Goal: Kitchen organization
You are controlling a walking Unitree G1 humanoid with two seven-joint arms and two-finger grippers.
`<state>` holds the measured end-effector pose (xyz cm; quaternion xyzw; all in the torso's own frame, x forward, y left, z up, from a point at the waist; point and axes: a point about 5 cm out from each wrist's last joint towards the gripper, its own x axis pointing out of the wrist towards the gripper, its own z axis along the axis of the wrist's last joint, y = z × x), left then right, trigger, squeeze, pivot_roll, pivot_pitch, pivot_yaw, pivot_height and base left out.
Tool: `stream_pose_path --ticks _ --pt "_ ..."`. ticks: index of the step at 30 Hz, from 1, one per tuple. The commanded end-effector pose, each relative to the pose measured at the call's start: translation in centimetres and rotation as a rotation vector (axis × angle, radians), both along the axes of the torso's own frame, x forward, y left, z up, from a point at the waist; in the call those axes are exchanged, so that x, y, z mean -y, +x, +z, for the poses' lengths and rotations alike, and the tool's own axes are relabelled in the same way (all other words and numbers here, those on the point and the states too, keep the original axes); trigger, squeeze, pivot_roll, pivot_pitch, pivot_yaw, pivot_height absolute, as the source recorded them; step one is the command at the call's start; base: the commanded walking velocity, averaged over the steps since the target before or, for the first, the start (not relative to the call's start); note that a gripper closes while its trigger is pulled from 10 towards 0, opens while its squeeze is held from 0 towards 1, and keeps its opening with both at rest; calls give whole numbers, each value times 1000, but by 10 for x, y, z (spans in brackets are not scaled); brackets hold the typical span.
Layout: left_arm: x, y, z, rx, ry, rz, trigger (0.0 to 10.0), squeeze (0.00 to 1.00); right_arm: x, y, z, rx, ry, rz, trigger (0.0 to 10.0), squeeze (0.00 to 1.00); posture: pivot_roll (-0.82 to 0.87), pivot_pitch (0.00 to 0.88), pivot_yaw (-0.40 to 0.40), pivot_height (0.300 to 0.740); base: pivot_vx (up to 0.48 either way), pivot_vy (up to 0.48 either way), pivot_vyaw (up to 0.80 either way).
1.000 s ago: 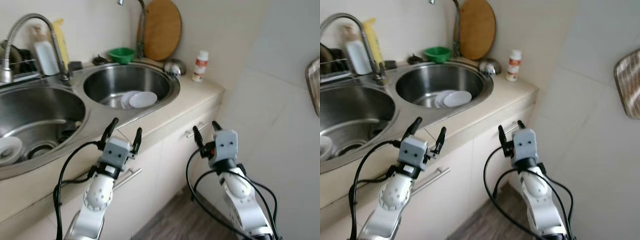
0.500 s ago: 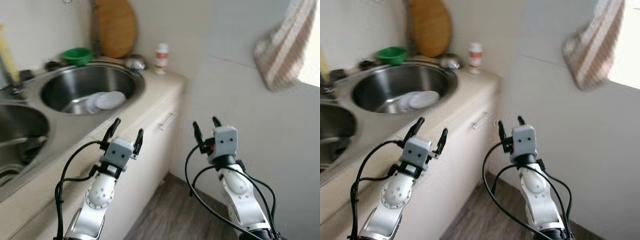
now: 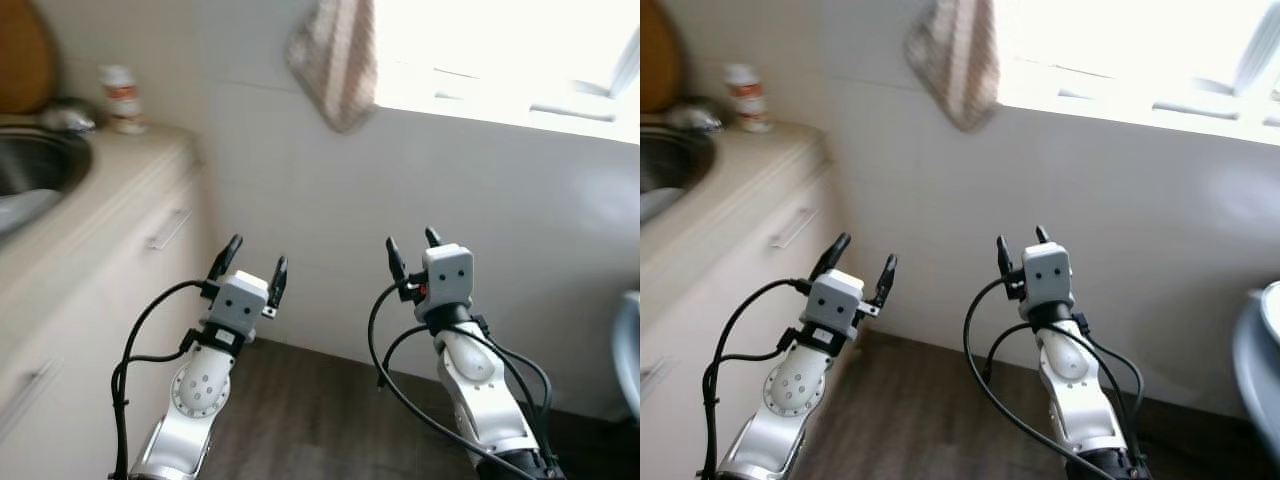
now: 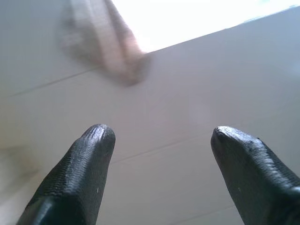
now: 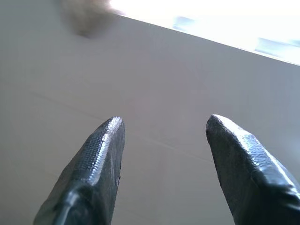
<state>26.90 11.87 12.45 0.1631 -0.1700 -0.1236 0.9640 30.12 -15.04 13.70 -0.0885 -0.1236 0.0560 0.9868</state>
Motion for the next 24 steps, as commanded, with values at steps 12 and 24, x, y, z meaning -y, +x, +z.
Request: stream_pose_path --ticks 12,24 --pt "-3 2 2 3 -2 6 10000 0 3 4 -2 -24 -4 -29 10000 0 26 0 -32 740 0 0 -644" --pt "-10 8 1 -14 -27 60 10000 0 0 5 -7 -56 -26 -29 10000 0 24 0 -33 740 0 0 0"
